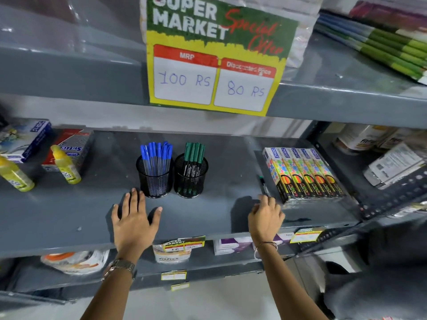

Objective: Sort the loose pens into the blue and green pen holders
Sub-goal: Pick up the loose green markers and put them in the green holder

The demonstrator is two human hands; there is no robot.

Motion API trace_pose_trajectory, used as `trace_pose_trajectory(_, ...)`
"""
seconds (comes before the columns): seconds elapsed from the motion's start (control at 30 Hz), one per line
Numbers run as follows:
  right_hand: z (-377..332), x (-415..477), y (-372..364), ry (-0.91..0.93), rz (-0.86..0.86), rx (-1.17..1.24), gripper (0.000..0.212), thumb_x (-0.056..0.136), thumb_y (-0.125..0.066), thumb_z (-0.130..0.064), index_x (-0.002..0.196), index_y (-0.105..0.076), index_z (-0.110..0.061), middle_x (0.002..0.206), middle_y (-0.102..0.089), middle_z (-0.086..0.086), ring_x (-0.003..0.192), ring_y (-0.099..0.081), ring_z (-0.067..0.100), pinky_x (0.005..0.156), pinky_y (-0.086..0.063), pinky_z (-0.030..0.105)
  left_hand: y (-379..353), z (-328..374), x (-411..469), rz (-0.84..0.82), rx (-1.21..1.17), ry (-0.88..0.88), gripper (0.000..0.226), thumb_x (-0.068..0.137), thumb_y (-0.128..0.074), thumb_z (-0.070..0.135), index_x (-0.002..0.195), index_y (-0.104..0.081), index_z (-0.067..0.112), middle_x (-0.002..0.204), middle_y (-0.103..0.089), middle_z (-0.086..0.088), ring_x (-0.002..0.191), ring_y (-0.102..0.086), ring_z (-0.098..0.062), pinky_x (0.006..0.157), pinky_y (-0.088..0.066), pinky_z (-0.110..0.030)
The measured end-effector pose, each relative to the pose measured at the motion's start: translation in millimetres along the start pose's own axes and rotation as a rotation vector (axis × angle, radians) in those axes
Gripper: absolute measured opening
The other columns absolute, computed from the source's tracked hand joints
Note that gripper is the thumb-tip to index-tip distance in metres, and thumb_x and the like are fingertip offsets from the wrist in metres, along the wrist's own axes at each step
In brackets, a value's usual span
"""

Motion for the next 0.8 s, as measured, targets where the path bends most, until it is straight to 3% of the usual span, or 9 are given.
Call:
trace_pose_trajectory(0.1,-27.2,-8.5,-0.3,0.157,0.002,0.029,0.029,0.073,-0.061,0.001,0.100,-0.061,-0.011,0.099,-0.062,0.017,0.085,-0.054,0.037,0.068,-0.045,0.044,0.5,0.5,-0.1,-0.004,-0.007,-0.006,0.076,0.086,-0.025,0.056,0.133,-0.045,0.000,0.141,-0.044,-0.018,0.132,-0.036,-0.032,0.106,-0.020,-0.054)
trace_pose_trajectory(0.2,-8.1,-8.2,5.8,-0.026,0.084,0.032,0.026,0.074,-0.066,-0.005,0.100,-0.061,-0.008,0.104,-0.061,0.020,0.092,-0.053,0.039,0.074,-0.044,0.046,0.1,-0.2,-0.2,-0.016,-0.002,-0.004,0.077,0.086,-0.022,0.057,0.135,-0.043,0.001,0.144,-0.042,-0.017,0.134,-0.034,-0.031,0.107,-0.019,-0.053)
trace_pose_trajectory(0.3,5.8,-8.0,-3.6,-0.146,0.003,0.021,0.023,0.083,-0.060,-0.012,0.104,-0.058,-0.006,0.107,-0.059,0.022,0.100,-0.050,0.039,0.081,-0.039,0.046,-1.4,-0.6,0.4,-0.029,0.008,-0.002,0.078,0.087,-0.020,0.058,0.136,-0.042,0.002,0.145,-0.040,-0.016,0.135,-0.032,-0.030,0.108,-0.018,-0.052)
trace_pose_trajectory(0.4,-12.0,-8.9,-7.1,-0.043,-0.027,0.052,0.018,0.084,-0.056,-0.008,0.102,-0.059,-0.007,0.100,-0.061,0.018,0.092,-0.053,0.038,0.078,-0.038,0.044,-2.9,-1.0,1.3,-0.036,0.002,0.005,0.078,0.087,-0.019,0.059,0.137,-0.041,0.003,0.145,-0.040,-0.015,0.136,-0.031,-0.029,0.108,-0.018,-0.052)
trace_pose_trajectory(0.57,-52.7,-15.8,18.9,0.048,0.101,0.265,0.019,0.075,-0.062,-0.002,0.091,-0.064,-0.011,0.086,-0.064,0.015,0.082,-0.056,0.039,0.066,-0.042,0.041,-4.1,-2.1,1.3,-0.051,-0.009,0.017,0.079,0.086,-0.017,0.059,0.138,-0.039,0.004,0.147,-0.037,-0.014,0.137,-0.029,-0.028,0.109,-0.015,-0.051)
trace_pose_trajectory(0.8,-144.3,3.5,97.7,0.240,0.272,0.596,0.019,0.082,-0.065,-0.014,0.101,-0.062,-0.015,0.086,-0.069,0.006,0.078,-0.064,0.027,0.062,-0.050,0.035,3.6,0.9,-1.1,-0.022,-0.033,0.013,0.078,0.086,-0.019,0.058,0.137,-0.041,0.003,0.145,-0.039,-0.015,0.136,-0.031,-0.028,0.110,-0.019,-0.051)
Point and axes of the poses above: each hand's wrist, its own x-axis towards the middle knuckle, its own y-axis out of the back of the hand, z = x × y, the point moved 9 cm from there along x, towards the middle knuckle
